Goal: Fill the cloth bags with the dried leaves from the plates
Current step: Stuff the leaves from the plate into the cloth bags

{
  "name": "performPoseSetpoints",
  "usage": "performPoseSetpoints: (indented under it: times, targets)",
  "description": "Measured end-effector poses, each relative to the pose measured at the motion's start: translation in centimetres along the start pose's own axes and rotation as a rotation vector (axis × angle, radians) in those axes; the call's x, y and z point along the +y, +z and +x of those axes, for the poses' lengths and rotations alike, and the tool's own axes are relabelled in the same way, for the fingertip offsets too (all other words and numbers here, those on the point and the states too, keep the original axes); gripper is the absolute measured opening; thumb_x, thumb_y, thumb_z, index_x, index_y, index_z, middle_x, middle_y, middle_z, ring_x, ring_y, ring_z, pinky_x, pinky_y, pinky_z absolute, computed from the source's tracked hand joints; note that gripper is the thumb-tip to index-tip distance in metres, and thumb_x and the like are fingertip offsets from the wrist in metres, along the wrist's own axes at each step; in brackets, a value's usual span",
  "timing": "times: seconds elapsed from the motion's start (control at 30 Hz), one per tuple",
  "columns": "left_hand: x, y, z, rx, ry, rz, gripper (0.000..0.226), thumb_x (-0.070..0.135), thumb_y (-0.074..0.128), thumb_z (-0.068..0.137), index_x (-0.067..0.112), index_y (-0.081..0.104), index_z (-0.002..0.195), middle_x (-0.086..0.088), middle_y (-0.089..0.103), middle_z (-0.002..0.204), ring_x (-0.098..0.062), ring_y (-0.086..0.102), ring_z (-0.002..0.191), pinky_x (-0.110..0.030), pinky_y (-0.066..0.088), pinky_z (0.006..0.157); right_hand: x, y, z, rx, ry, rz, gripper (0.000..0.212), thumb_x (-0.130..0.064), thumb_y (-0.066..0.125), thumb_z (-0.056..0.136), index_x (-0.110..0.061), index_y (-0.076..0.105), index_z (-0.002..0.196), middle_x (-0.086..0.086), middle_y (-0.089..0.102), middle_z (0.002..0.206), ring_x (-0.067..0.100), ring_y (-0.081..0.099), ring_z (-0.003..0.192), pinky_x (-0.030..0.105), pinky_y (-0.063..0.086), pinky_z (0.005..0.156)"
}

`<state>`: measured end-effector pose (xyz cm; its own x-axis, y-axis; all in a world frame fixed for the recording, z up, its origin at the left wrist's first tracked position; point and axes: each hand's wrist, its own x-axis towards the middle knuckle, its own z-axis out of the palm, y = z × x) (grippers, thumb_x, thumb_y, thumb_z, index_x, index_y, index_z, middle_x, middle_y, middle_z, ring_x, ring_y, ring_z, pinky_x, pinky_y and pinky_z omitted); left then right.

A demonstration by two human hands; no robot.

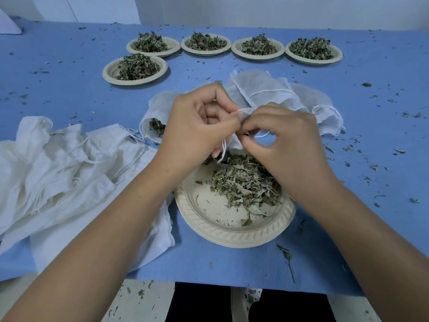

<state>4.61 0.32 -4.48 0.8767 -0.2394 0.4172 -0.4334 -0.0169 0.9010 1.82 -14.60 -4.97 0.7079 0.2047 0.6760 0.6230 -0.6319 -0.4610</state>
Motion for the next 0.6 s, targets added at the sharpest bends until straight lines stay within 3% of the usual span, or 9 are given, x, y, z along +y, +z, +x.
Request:
performPoseSetpoints:
  times: [0.07,0.2,0.37,0.47,0.6]
  targets:
    - [-0.1,0.1,0.0,0.006,-0.015,-0.003,0.020,0.003,0.067,0.087,0.014,0.059,0.073,0.003,0.059,0.047,-0.008,0.045,0.030,-0.016,0.036,0.034,0.2,-0.2,0.0,-0.052,-0.031,-0.047,0.009,0.000,0.066,0.081,-0.003,0.071,0.074,0.006,0.068,0.071,0.024,0.062,0.073,0.033,0.046,0.072]
    - [-0.2,-0.3,0.3,0.108,-0.056,-0.047,0.018,0.005,0.065,0.089,0.014,0.058,0.074,0.006,0.057,0.046,-0.006,0.041,0.028,-0.015,0.034,0.034,-0.2,-1.5,0.0,0.010,-0.125,-0.039,0.024,-0.015,0.053,0.093,-0.007,0.073,0.084,-0.003,0.073,0.087,0.012,0.065,0.081,0.036,0.035,0.090]
    - [0.0,-0.5,0.4,0.099,-0.044,-0.073,0.019,0.003,0.063,0.088,0.013,0.058,0.073,0.006,0.056,0.044,-0.007,0.040,0.028,-0.014,0.032,0.034,-0.5,-1.1,0.0,-0.260,-0.190,-0.135,0.033,-0.027,0.045,0.093,-0.008,0.072,0.098,-0.002,0.072,0.097,0.014,0.065,0.089,0.038,0.025,0.109]
    - [0.1,-0.5,0.4,0.110,-0.038,-0.097,0.017,0.004,0.063,0.086,0.013,0.058,0.073,0.007,0.055,0.044,-0.009,0.040,0.028,-0.016,0.032,0.033,-0.2,-1.3,0.2,-0.291,-0.141,-0.252,0.036,-0.033,0.042,0.093,-0.008,0.065,0.105,-0.002,0.067,0.104,0.017,0.060,0.092,0.035,0.020,0.110]
    - [0.2,-0.4,0.3,0.022,-0.035,-0.063,0.016,0.004,0.066,0.085,0.012,0.059,0.073,0.007,0.056,0.043,-0.007,0.041,0.028,-0.015,0.033,0.034,-0.2,-0.8,-0.1,-0.418,-0.153,-0.278,0.026,-0.031,0.050,0.092,-0.013,0.061,0.107,-0.010,0.055,0.096,0.009,0.055,0.091,0.035,0.017,0.113]
